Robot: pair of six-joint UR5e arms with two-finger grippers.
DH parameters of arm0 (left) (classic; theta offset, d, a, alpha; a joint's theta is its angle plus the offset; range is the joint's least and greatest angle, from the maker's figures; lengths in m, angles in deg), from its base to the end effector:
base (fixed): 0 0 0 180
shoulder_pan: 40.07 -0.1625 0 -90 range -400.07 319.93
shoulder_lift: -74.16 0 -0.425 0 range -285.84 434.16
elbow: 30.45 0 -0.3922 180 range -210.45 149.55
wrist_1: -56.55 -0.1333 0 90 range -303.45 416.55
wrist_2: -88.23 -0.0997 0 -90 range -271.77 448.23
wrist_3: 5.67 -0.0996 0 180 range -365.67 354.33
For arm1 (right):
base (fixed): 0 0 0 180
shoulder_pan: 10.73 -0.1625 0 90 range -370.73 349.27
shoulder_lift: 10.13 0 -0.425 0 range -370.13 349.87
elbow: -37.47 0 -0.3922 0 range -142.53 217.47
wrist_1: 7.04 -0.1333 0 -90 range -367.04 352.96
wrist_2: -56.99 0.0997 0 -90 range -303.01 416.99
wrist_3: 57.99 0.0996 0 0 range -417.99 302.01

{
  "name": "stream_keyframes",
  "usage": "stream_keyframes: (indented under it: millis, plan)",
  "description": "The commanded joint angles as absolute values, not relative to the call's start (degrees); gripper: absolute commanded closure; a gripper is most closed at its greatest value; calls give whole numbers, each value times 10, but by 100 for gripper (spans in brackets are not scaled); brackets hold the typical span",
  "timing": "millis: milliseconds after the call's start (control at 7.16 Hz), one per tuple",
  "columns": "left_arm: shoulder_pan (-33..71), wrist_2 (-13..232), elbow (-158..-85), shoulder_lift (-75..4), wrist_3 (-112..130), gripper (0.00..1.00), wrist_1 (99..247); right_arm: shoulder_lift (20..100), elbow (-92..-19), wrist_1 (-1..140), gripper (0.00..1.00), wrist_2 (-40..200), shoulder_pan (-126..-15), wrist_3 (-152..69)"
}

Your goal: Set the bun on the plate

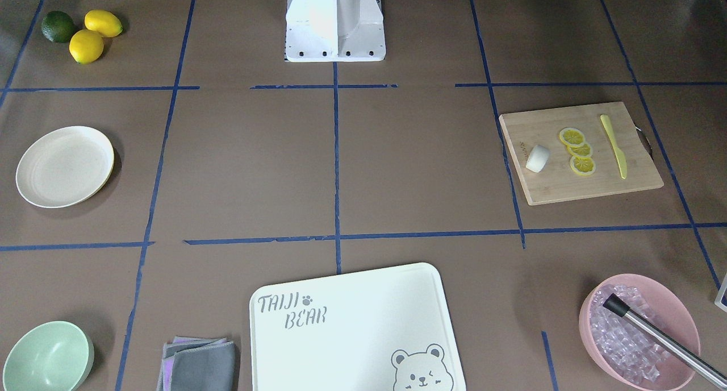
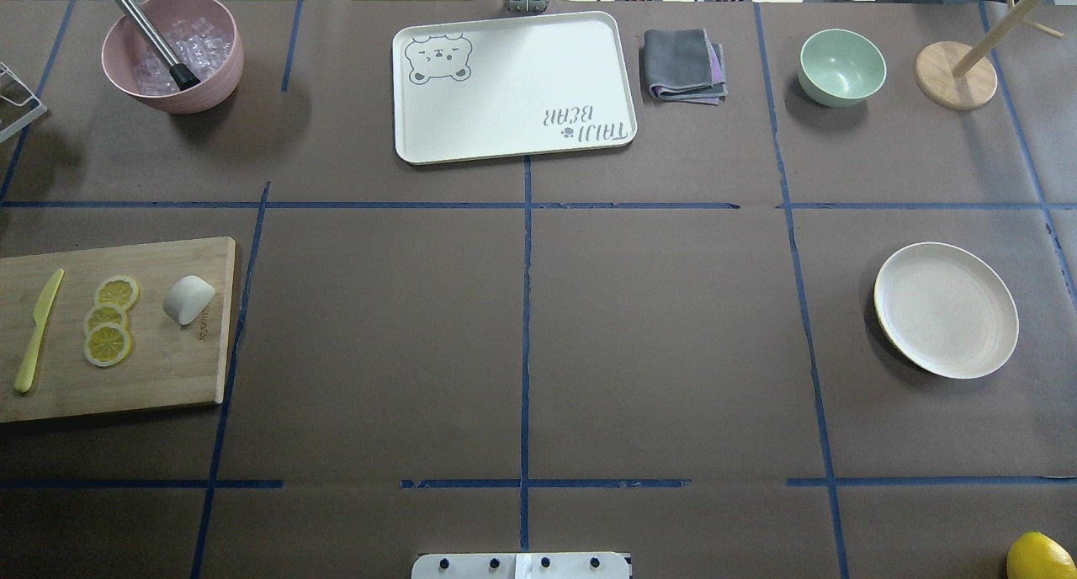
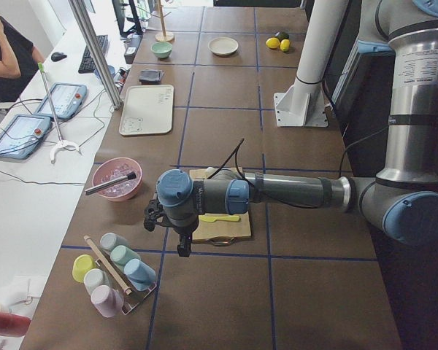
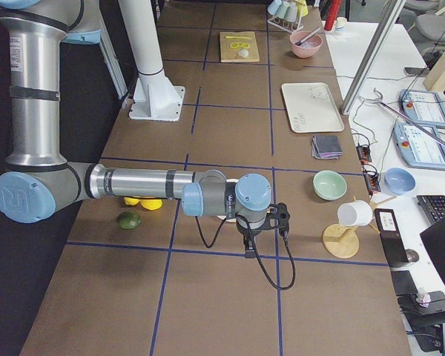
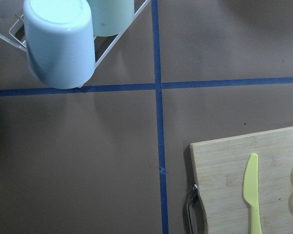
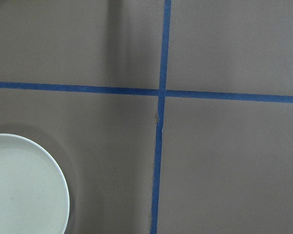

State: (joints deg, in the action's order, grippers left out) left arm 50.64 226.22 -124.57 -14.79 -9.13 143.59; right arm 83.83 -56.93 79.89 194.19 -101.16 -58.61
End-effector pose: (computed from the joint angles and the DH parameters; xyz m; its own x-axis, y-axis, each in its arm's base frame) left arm -0.0653 -0.4829 0.6329 0.6688 0.0535 -0.7416 -0.0280 0.9985 0.0468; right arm 0.0637 -0.4660 0.6449 0.6798 -0.0506 0.7316 -0.0001 0.9976 0.0691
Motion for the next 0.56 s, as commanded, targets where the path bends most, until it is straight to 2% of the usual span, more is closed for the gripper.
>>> stream_keyframes:
  millis: [0, 419]
  plan:
    - [506, 2263, -1246, -148, -90, 0, 1437, 834, -574, 798, 0, 1939, -1012, -584]
    - [506, 2267, -1248, -148, -89, 0, 1437, 827, -575, 798, 0, 1941, -1012, -576]
